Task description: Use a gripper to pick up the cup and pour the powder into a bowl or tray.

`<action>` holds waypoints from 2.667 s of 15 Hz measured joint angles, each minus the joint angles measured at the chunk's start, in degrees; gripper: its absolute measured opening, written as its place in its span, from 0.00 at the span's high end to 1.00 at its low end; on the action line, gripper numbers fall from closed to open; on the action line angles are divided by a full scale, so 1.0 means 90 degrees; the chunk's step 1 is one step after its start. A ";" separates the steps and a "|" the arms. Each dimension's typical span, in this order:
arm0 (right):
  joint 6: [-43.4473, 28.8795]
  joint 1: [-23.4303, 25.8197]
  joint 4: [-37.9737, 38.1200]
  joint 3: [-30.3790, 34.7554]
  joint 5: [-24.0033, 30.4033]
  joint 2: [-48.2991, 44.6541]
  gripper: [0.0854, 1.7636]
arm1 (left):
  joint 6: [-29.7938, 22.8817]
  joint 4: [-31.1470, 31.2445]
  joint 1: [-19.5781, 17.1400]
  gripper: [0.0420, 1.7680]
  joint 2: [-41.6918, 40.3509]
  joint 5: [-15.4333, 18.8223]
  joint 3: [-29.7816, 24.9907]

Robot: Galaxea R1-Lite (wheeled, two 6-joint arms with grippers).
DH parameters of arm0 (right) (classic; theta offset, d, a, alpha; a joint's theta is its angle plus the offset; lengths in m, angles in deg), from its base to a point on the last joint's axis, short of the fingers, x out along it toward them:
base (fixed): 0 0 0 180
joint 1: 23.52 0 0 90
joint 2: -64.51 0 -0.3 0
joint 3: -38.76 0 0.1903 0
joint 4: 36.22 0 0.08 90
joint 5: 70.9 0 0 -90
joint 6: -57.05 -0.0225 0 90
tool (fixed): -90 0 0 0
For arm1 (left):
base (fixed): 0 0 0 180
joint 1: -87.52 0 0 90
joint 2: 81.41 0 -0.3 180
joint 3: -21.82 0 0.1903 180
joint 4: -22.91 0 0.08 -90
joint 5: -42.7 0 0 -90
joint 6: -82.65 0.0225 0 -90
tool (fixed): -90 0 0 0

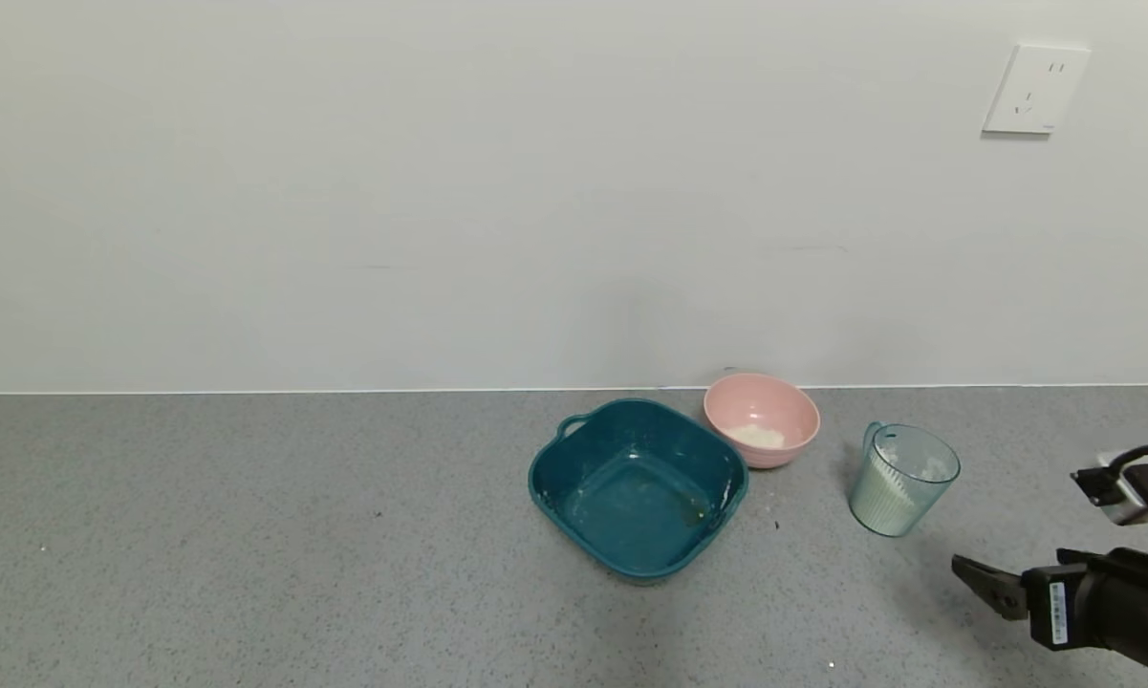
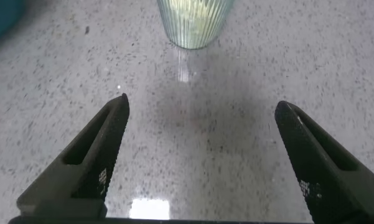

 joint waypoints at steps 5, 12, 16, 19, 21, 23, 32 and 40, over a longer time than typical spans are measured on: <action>-0.0033 -0.0001 0.0083 0.0752 0.0005 -0.1222 0.04 | 0.0000 0.0000 0.0000 0.03 0.0000 0.0003 0.0000; -0.0037 0.0035 0.0083 0.1455 0.0022 -0.2311 0.04 | 0.0000 0.0000 0.0000 0.03 0.0000 0.0000 0.0000; -0.0039 0.0005 0.0095 0.1760 0.0049 -0.2896 0.04 | 0.0000 0.0003 0.0000 0.03 0.0000 0.0000 0.0000; -0.0039 -0.0001 0.0615 0.1888 0.0049 -0.3415 0.04 | 0.0000 0.0000 0.0000 0.03 0.0000 0.0003 0.0000; -0.0042 0.0039 0.0967 0.1903 0.0183 -0.3855 0.04 | 0.0003 0.0003 0.0000 0.03 0.0000 0.0000 0.0000; -0.0039 0.0248 0.1109 0.1909 0.0535 -0.4338 0.04 | 0.0000 0.0000 0.0000 0.03 0.0000 0.0003 0.0000; -0.0018 0.0605 0.1896 0.1911 0.0696 -0.7022 0.04 | 0.0000 0.0000 0.0000 0.03 0.0000 0.0003 0.0000; 0.0238 0.0618 0.2533 0.1900 0.0498 -0.8608 0.04 | 0.0000 0.0000 0.0000 0.03 0.0000 0.0003 0.0000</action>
